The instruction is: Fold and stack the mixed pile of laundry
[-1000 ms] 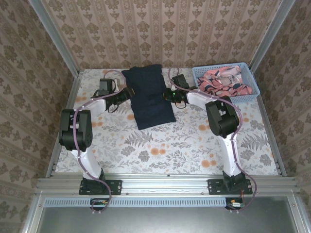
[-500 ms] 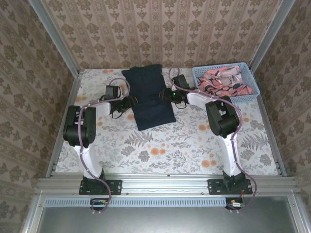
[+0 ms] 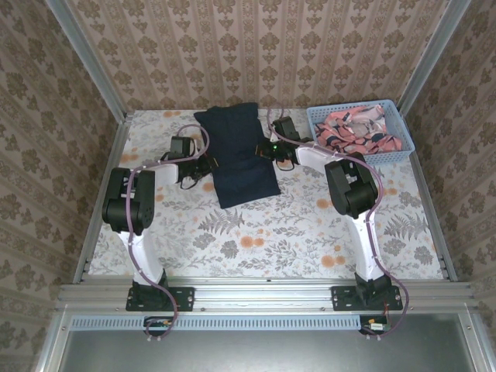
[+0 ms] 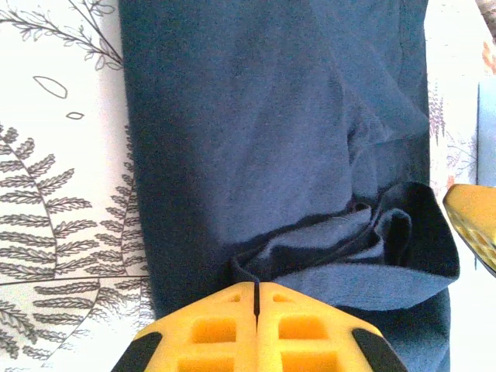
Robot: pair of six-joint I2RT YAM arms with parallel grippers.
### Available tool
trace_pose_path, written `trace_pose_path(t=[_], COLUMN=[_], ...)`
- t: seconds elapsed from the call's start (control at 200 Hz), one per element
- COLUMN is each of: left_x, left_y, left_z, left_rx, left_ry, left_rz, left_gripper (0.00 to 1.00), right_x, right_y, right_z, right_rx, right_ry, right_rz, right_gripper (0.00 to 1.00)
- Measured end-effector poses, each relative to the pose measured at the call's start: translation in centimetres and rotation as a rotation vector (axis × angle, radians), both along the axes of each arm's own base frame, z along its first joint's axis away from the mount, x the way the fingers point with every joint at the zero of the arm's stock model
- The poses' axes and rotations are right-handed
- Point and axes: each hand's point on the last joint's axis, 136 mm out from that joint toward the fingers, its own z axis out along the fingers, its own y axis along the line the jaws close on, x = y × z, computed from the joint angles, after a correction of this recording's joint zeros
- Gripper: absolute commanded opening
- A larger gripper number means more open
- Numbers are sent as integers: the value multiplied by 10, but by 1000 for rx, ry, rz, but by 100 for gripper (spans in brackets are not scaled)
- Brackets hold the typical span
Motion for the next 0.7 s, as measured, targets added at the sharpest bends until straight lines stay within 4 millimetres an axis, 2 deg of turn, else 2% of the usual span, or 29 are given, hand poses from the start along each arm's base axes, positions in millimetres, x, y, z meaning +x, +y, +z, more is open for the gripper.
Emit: trace_pose_path(t=[0.155, 0.255, 0.335, 0.42, 0.505, 0.585, 0.7], left_x=[1, 2, 7, 11, 12, 12, 11], left_y=[-2, -5, -8, -12, -13, -13, -14], left_z=[18, 37, 51, 61, 62, 59, 53], left_rx=[-14, -29, -39, -44, -46, -46, -45], left_ry=[-33, -72, -107, -132, -135, -128, -114], left_rz=[-7, -16, -26, -34, -38, -39, -41], left_gripper=[0, 0, 0, 0, 0, 0, 0], right_x=[-5, -9, -5, -2, -2, -6, -9], right_y=[-7, -12, -14, -12, -12, -8, 2], right_z=[1, 12, 23, 30, 30, 25, 13], right_rx=[-6, -6, -2, -5, -11, -23, -31], right_ry=[-1, -17, -42, -65, -67, -59, -36], right_rz=[-7, -10, -9, 2, 8, 24, 44], right_gripper=[0, 0, 16, 45, 59, 64, 65])
